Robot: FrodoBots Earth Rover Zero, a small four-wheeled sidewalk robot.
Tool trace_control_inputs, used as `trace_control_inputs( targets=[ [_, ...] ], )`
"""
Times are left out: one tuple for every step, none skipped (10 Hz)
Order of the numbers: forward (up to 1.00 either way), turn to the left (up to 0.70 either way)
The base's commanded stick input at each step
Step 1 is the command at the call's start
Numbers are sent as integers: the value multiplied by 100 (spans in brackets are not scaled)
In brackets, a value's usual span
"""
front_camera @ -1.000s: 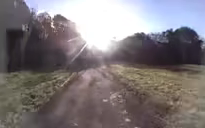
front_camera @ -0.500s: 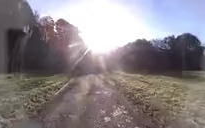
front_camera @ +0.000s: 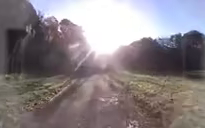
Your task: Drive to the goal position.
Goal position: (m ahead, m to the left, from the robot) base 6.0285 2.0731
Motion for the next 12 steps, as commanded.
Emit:
trace_control_inputs(
  targets=[
    [70,2],
    [70,2],
    [70,2],
    [70,2],
    [70,2],
    [70,2],
    [70,2],
    [70,2],
    [70,2],
    [70,2],
    [70,2],
    [70,2]
  ],
)
